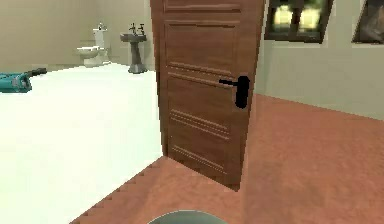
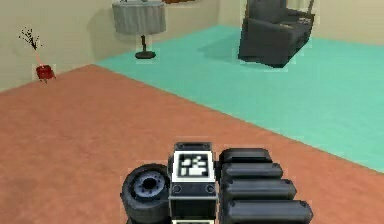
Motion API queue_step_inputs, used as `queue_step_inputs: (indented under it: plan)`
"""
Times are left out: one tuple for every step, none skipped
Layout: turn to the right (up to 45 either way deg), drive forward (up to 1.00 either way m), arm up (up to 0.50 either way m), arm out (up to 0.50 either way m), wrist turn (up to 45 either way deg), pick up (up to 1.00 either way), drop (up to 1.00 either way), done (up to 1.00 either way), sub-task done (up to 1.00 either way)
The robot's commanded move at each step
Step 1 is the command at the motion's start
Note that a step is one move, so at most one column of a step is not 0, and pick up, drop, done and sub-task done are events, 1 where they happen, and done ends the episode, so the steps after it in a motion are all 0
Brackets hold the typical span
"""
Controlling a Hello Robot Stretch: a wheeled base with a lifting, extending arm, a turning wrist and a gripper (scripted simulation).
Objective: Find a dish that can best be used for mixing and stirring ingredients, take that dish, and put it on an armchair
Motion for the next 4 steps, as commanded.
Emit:
queue_step_inputs:
  plan:
    - [0.0,0.50,0.00,0.00,0.0,0.00,0.00,0.00,0.00]
    - [-45.0,0.00,0.00,0.00,0.0,0.00,0.00,0.00,0.00]
    - [-12.0,0.00,0.00,0.00,0.0,0.00,0.00,0.00,0.00]
    - [0.0,1.00,0.00,0.00,0.0,0.00,0.00,0.00,0.00]
